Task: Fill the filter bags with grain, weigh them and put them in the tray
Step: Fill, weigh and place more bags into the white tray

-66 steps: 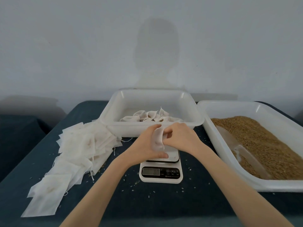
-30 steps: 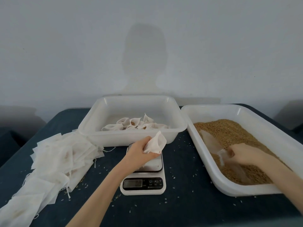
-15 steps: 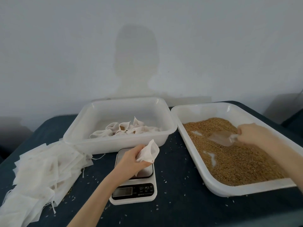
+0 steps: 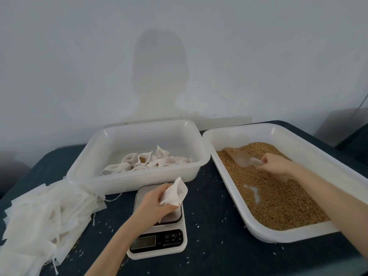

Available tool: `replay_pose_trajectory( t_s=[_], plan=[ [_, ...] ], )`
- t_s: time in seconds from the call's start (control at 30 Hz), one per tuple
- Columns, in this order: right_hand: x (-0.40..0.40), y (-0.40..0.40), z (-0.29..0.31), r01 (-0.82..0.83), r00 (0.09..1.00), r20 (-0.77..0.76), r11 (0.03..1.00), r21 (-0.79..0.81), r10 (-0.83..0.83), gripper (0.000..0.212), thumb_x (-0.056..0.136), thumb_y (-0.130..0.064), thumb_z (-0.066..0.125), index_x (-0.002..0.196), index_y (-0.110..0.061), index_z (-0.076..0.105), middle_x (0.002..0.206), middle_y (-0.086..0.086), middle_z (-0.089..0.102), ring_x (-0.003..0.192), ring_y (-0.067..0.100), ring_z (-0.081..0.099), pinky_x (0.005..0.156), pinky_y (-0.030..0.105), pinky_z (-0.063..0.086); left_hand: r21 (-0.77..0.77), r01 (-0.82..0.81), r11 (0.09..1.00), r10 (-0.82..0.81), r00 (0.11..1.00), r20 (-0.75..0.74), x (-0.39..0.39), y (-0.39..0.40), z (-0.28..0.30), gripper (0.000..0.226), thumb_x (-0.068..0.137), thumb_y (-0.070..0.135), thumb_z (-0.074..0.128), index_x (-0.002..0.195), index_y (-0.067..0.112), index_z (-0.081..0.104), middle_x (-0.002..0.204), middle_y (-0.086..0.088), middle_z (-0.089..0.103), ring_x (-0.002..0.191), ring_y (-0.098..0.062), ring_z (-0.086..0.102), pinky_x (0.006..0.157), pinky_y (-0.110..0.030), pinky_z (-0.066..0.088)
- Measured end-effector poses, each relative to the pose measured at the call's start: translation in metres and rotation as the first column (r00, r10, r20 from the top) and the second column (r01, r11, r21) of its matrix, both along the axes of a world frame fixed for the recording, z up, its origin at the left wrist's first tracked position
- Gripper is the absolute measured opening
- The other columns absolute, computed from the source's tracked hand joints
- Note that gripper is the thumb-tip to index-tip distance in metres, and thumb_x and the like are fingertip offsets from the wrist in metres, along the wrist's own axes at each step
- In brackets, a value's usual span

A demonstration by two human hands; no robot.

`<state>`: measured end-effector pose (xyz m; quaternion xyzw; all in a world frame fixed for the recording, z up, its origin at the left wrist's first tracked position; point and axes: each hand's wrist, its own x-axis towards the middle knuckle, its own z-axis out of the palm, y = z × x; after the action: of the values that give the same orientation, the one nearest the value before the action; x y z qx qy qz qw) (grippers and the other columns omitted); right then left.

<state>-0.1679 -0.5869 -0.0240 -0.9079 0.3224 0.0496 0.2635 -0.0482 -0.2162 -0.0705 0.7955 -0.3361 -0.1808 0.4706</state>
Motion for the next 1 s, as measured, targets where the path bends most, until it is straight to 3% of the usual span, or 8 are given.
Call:
replay_pose_trajectory(
  t_s=[0.17,0.3,0.4,0.47,0.57,0.73,0.9,1.0],
  plan=[
    [-0.008,-0.013,0.002,-0.058,0.996,0.065,0.996,0.072,0.054,0.018,0.09,-0.016,0.064,0.102,-0.016,0.05,0.097,0.005,0.063,0.073,0.013,0.06,0.059,0.018,0.049,-0.015,-0.005,1.0,0.005,1.0,0.014,0.003,0.004,-0.003,0.026,0.076,0.04,0.067,0.097,0.053,0.058,0.096,0.015,0.067,0.086,-0.009,0.061,0.071,-0.026,0.055],
    [-0.017,-0.006,0.017,-0.124,0.978,0.193,0.971,0.204,0.084,0.021,0.087,-0.011,0.064,0.105,-0.009,0.053,0.096,0.007,0.065,0.064,0.009,0.063,0.052,0.014,0.048,-0.005,-0.014,1.0,0.014,1.0,0.009,0.001,0.006,-0.002,0.028,0.08,0.036,0.069,0.095,0.056,0.057,0.093,0.021,0.065,0.085,-0.003,0.061,0.068,-0.018,0.053],
    [-0.024,0.012,0.037,-0.208,0.938,0.318,0.956,0.205,0.136,0.017,0.085,-0.013,0.067,0.099,-0.012,0.057,0.095,0.004,0.072,0.071,0.015,0.069,0.062,0.023,0.056,0.002,-0.033,0.999,0.033,0.999,0.012,0.002,0.008,0.0,0.02,0.079,0.039,0.07,0.092,0.051,0.059,0.09,0.022,0.065,0.081,-0.001,0.061,0.064,-0.017,0.052],
    [-0.027,0.031,0.054,-0.307,0.903,0.376,0.924,0.228,0.207,0.022,0.079,-0.018,0.07,0.097,-0.011,0.059,0.094,0.005,0.074,0.071,0.013,0.069,0.062,0.021,0.054,0.011,-0.048,0.999,0.048,0.999,0.024,0.002,0.01,0.002,0.02,0.077,0.043,0.07,0.094,0.046,0.058,0.09,0.027,0.063,0.082,0.003,0.059,0.063,-0.013,0.05],
    [-0.029,0.063,0.078,-0.437,0.877,0.338,0.859,0.266,0.341,0.033,0.071,-0.03,0.07,0.099,-0.015,0.061,0.098,0.002,0.074,0.077,0.017,0.07,0.067,0.023,0.053,0.002,-0.07,0.998,0.07,0.997,0.04,0.0,0.013,0.007,0.028,0.073,0.05,0.068,0.097,0.046,0.053,0.092,0.037,0.057,0.087,0.014,0.054,0.061,-0.003,0.043],
    [-0.022,0.104,0.088,-0.545,0.836,0.221,0.803,0.239,0.502,0.017,0.082,-0.024,0.074,0.092,-0.031,0.063,0.092,-0.013,0.074,0.079,0.002,0.069,0.067,0.014,0.049,-0.006,-0.132,0.991,0.132,0.99,0.044,0.002,0.021,0.01,0.034,0.068,0.057,0.066,0.096,0.05,0.049,0.092,0.028,0.059,0.085,0.009,0.057,0.06,-0.01,0.044],
    [-0.008,0.121,0.081,-0.555,0.831,0.141,0.814,0.173,0.537,0.015,0.084,-0.026,0.072,0.094,-0.029,0.061,0.094,-0.013,0.074,0.081,0.005,0.068,0.08,0.029,0.049,-0.014,-0.145,0.989,0.145,0.989,0.027,0.006,0.036,0.014,0.03,0.078,0.045,0.068,0.103,0.04,0.05,0.099,0.015,0.061,0.082,0.009,0.058,0.058,-0.008,0.045],
    [0.0,0.129,0.078,-0.568,0.823,0.136,0.807,0.165,0.551,0.015,0.083,-0.025,0.072,0.094,-0.027,0.061,0.093,-0.012,0.074,0.083,0.007,0.069,0.079,0.028,0.049,-0.014,-0.164,0.986,0.165,0.985,0.054,0.01,0.047,0.016,0.03,0.08,0.043,0.069,0.104,0.04,0.051,0.099,0.014,0.061,0.082,0.005,0.058,0.058,-0.01,0.046]
  ],
)
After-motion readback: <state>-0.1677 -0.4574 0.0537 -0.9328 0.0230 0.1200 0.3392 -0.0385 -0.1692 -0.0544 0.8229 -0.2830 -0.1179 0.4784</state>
